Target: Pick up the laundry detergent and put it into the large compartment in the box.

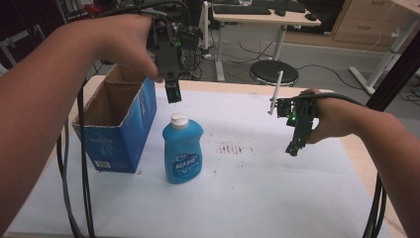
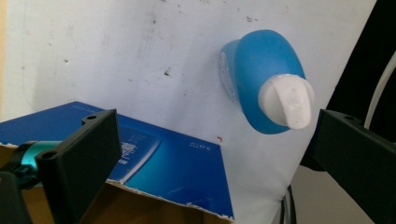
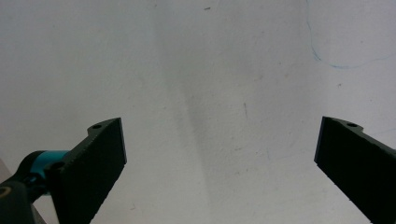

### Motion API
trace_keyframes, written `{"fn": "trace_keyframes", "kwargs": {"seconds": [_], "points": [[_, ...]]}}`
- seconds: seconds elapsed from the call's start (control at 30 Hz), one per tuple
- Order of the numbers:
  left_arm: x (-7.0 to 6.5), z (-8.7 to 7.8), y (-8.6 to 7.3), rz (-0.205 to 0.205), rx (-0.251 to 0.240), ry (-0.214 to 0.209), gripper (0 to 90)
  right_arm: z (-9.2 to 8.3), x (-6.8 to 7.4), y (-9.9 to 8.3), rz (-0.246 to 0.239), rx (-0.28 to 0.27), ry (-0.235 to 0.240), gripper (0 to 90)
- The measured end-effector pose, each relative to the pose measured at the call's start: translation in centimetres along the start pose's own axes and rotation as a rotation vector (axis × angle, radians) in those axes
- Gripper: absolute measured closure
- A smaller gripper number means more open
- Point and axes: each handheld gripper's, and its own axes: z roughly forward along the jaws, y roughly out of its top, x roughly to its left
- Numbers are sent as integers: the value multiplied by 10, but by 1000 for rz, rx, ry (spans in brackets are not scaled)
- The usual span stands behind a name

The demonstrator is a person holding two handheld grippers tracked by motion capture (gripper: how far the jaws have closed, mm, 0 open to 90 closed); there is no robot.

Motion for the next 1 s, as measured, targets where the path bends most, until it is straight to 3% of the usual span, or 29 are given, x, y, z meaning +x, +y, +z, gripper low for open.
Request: {"fn": "trace_keyframes", "kwargs": {"seconds": [0.33,0.6,0.77,1.0], "points": [[-22,-4,3,13,-22,-30,18,-2,1,-1,-2,-11,-4,11],[-28,0,2,-14,-38,-45,18,-4,5,-1,-5,-12,-10,11],[-31,9,-3,-51,-78,-62,18,-6,6,-2,0,-16,-11,11],[-32,22,-5,-72,-66,-65,18,-6,6,-2,2,-22,-8,11]]}}
